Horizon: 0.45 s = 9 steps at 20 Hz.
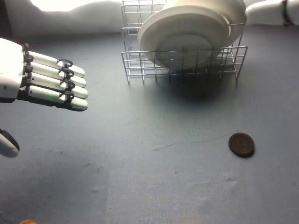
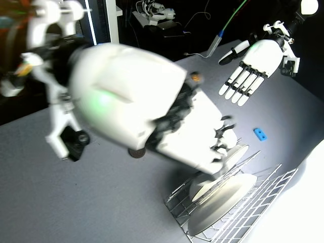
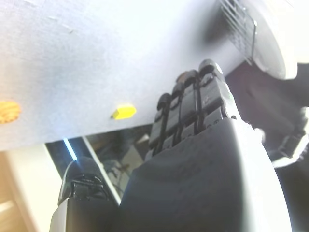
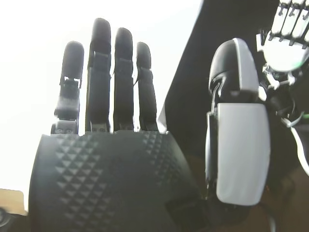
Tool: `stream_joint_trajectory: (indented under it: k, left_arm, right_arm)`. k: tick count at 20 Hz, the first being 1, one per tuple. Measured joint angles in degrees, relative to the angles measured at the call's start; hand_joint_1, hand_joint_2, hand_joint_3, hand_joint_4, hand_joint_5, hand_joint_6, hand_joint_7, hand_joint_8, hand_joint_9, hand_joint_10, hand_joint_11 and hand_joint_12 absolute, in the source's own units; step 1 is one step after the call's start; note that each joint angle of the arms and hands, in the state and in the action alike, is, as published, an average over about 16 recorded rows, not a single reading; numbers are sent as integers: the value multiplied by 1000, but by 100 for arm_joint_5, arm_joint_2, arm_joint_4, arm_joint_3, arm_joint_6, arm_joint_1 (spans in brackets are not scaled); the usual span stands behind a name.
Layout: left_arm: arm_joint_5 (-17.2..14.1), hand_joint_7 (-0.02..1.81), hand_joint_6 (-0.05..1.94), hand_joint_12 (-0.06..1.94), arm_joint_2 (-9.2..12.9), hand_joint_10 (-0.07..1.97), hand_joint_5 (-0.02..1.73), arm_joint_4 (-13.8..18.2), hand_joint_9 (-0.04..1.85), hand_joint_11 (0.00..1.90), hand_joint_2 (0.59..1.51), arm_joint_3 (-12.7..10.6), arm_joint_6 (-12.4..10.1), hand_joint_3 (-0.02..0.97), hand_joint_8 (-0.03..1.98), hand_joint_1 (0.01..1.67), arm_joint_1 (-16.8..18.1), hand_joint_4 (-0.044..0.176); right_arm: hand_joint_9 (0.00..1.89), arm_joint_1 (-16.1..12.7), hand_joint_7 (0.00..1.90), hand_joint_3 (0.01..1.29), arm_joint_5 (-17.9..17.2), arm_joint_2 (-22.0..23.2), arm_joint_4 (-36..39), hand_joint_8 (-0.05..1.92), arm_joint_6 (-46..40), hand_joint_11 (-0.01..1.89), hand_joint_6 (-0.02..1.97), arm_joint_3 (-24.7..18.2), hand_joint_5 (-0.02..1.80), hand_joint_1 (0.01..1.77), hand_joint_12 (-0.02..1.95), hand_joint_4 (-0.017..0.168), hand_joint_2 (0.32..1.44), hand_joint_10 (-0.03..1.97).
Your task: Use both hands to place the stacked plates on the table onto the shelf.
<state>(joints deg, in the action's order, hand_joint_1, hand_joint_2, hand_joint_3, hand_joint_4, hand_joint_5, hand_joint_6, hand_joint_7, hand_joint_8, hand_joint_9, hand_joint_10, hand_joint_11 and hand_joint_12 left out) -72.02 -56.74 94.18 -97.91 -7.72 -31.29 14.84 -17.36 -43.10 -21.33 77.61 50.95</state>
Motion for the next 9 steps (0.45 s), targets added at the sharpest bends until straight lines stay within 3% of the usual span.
stream_joint_trajectory:
  k: [3,9]
  left_arm:
    - [3,362,466,684,4,572,294,-4,318,223,1160,10,-15,11,557,16,0,4]
    - [5,580,753,1117,7,930,468,-9,509,354,1184,19,-30,11,904,17,0,3]
  right_arm:
    - [508,43,522,14,58,282,1078,1110,-1017,235,1036,-54,449,502,1726,0,979,1174]
    - [451,82,474,14,118,537,2027,1719,-1810,373,1633,-97,407,339,1873,1,958,1795]
